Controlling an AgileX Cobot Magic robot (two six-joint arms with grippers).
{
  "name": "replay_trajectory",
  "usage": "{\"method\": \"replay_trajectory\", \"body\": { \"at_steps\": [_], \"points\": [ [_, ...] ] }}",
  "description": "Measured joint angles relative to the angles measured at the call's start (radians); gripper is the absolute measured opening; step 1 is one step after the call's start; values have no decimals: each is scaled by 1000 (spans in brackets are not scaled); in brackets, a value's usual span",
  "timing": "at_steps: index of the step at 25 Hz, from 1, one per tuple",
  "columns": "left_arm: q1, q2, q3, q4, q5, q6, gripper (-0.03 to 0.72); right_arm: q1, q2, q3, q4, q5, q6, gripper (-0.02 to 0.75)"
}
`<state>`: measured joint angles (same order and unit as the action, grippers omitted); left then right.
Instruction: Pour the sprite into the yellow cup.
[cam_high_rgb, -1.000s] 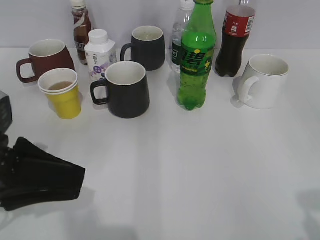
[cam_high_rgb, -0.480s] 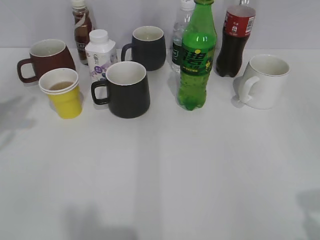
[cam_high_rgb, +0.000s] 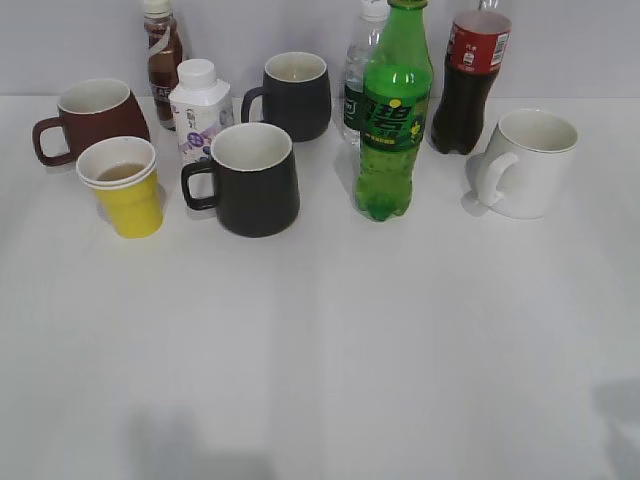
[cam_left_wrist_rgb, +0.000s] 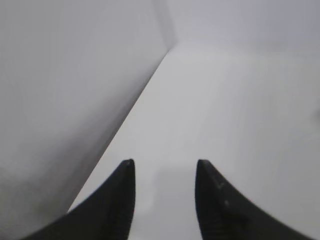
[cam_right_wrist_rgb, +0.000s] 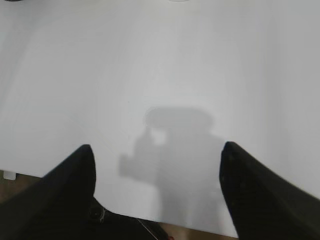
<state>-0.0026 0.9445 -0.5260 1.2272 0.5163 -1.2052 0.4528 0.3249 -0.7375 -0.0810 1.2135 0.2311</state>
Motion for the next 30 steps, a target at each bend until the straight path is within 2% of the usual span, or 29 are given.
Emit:
{"method": "replay_trajectory", "body": {
  "at_steps": [1, 5, 7, 9, 12, 15, 20, 25, 30],
  "points": [
    [-7, 0, 0, -187, 84, 190, 316, 0, 0, 0, 0, 0, 0, 575],
    [-106, 0, -19, -705, 349, 569, 318, 0, 0, 0, 5, 1, 0, 575],
    [-158, -11, -54, -849, 490, 808, 315, 0, 0, 0, 8, 1, -7, 575],
    [-208, -59, -90, -962, 626, 941, 306, 0, -1, 0, 23, 1, -43, 575],
    [-258, -270, -114, -1042, 676, 1006, 295, 0, -7, 0, 51, 1, -112, 575],
    [-265, -508, -116, -1113, 692, 1069, 293, 0, -18, 1, 81, 1, -138, 575],
    [-265, -906, -102, -1248, 700, 1261, 292, 0, -96, 78, 90, -1, -174, 575],
    [-266, -898, -50, -1308, 710, 1303, 292, 0, -229, 186, 105, -14, -185, 575],
    [-266, -886, -4, -1334, 580, 1350, 292, 0, -305, 231, 95, -138, -192, 575]
  ]
}}
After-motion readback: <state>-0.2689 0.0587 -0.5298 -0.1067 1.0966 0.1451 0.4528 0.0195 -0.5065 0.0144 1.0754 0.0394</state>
